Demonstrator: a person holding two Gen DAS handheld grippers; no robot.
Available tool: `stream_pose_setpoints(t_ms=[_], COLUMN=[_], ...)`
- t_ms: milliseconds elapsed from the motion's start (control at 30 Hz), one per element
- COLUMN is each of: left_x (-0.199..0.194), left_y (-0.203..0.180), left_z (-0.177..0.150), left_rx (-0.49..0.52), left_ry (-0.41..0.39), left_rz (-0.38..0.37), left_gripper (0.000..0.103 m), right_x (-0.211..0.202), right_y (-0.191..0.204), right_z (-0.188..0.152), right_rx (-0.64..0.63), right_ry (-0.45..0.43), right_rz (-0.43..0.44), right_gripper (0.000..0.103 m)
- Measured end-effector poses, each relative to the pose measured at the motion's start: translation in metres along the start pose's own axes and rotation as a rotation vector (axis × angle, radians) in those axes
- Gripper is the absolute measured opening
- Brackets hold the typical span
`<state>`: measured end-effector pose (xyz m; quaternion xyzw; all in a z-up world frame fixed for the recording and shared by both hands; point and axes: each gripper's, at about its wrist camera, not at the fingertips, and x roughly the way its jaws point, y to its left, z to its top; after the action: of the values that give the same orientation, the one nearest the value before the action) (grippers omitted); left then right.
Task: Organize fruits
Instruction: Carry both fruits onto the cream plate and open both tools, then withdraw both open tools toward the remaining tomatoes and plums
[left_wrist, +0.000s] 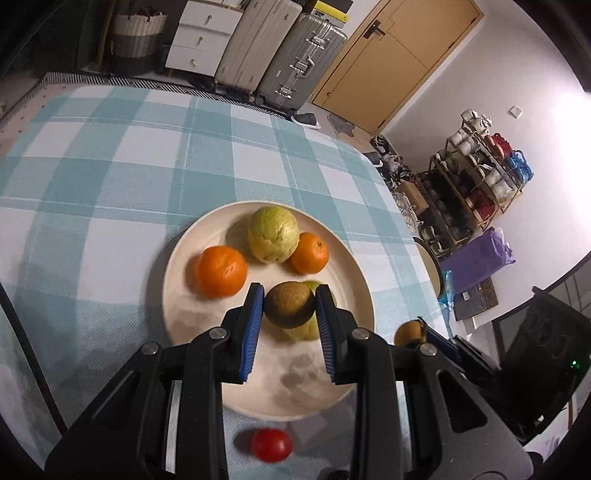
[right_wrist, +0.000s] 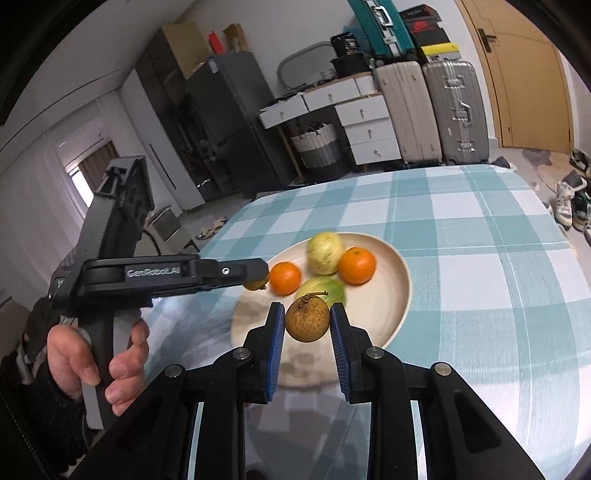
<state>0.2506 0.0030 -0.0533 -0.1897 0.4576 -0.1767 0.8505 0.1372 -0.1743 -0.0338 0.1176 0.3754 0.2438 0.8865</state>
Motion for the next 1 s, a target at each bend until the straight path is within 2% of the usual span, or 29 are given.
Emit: stream_pose_setpoints(t_ms=[300, 500, 667, 733, 767, 1000], left_x=[0.033, 0.043, 0.046, 0.042, 0.04, 0.025], left_y=[-0.002, -0.003, -0.002, -0.003, -0.003, -0.006], left_z=[0.016, 0.021, 0.022, 0.021, 0.021, 0.017], left_rx=[-0.001, 0.007, 0.007, 0.012, 0.013, 0.023], left_ry=[0.044, 0.05, 0.051, 0.04, 0.038, 0.025], left_rz=[-0.007, -0.013, -0.014, -0.009, -0.008, 0.002], left_gripper=[0.025, 0.025, 0.026, 0.026, 0.026, 0.026], right_x=[0.039, 0.054, 0.063, 0.066, 0.065, 0.045], right_y=[-0.026, -0.036, -0.037, -0.038, -0.039, -0.039], right_z=[0.012, 0.016, 0.018, 0.02, 0.02, 0.023], right_rx=[0.051, 0.097, 0.082, 0.088, 0.098, 0.117], right_ry=[0.077, 0.085, 0.085, 0.082, 0.074, 0.024], right_rz=[-0.038, -0.037, -0.058, -0.06, -0.052, -0.038], right_gripper=[0.026, 0.026, 0.026, 0.038, 0.049, 0.051])
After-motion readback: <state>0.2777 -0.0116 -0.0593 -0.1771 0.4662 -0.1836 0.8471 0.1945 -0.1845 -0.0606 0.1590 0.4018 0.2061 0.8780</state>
